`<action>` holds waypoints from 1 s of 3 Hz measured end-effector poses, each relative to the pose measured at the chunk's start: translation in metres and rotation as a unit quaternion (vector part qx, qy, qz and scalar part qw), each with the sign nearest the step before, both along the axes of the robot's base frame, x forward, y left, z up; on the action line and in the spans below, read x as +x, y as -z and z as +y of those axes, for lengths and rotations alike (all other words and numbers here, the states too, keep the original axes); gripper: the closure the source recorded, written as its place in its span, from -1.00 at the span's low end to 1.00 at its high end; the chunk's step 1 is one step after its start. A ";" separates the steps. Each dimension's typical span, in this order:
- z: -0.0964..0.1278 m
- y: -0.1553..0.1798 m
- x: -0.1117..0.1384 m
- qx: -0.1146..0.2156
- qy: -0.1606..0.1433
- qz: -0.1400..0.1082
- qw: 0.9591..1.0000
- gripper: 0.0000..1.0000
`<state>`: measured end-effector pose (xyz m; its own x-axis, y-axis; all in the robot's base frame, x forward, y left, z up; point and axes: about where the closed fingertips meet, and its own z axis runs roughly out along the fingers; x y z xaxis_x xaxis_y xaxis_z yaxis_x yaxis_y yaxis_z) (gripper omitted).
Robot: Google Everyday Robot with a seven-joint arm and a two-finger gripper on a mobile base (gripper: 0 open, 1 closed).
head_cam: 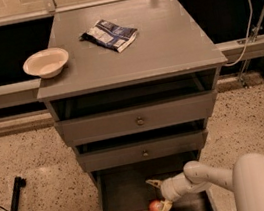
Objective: Pick apple from bottom drawer and place on counter
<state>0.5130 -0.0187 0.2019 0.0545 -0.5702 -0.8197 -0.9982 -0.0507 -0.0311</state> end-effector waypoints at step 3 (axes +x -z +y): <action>-0.006 0.070 -0.013 0.029 0.014 0.051 0.998 -0.12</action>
Offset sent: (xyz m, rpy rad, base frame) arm -0.0118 -0.0145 -0.0813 0.0503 0.1208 -0.0387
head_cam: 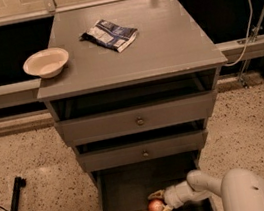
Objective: Pick apple from bottom drawer and place on counter
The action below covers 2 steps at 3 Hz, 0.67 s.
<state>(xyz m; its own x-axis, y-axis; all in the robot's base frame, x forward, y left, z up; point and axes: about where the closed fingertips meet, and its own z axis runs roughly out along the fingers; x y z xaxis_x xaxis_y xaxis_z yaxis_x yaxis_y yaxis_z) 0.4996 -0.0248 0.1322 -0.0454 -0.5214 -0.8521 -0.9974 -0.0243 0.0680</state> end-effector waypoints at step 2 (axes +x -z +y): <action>-0.002 0.001 -0.001 0.022 0.005 -0.001 1.000 0.81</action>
Offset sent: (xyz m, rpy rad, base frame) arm 0.0033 -0.0702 0.1603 0.3287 -0.3518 -0.0468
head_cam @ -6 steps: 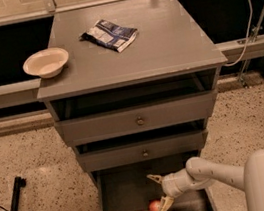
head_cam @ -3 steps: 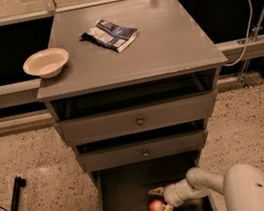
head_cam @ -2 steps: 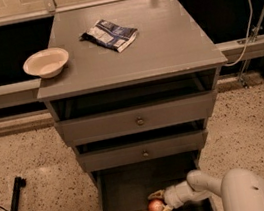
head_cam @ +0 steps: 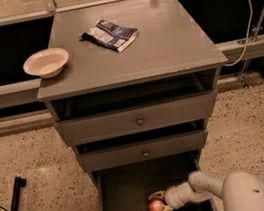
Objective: Pick apple from bottom drawer and place on counter
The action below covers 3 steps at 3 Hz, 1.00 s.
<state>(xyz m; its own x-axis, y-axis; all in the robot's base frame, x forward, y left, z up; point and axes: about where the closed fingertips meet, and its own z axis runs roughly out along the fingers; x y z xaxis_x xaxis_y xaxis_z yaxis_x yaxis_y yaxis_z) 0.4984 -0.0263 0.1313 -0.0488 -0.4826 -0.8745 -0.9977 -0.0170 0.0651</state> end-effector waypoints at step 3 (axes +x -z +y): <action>-0.090 -0.251 -0.052 0.155 -0.070 -0.203 0.964 1.00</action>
Offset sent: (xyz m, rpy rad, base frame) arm -0.0740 -0.1733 0.3281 0.4562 -0.5926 0.0873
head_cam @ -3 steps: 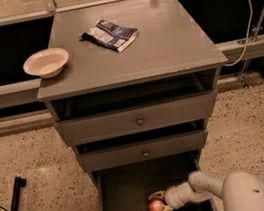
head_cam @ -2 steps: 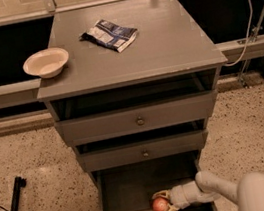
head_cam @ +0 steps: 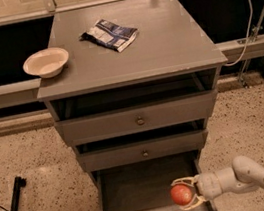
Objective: Pick apple from bottom drawer and place on counter
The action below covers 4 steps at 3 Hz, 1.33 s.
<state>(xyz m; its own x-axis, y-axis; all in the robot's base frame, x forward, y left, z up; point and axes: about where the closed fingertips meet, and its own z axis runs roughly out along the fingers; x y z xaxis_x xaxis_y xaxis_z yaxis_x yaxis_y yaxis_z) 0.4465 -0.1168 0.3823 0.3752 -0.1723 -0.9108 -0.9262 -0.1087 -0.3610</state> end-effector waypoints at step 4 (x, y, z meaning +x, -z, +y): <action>-0.119 -0.276 0.049 -0.128 0.005 -0.012 0.992 1.00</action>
Offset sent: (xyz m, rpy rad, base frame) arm 0.0315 -0.1174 0.2318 -0.1301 -0.0971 -0.0222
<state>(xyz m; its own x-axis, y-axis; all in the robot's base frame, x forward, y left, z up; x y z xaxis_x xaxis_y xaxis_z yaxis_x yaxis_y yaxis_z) 0.4957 -0.2360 0.6585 0.3929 -0.4007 -0.8277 -0.9194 -0.1902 -0.3444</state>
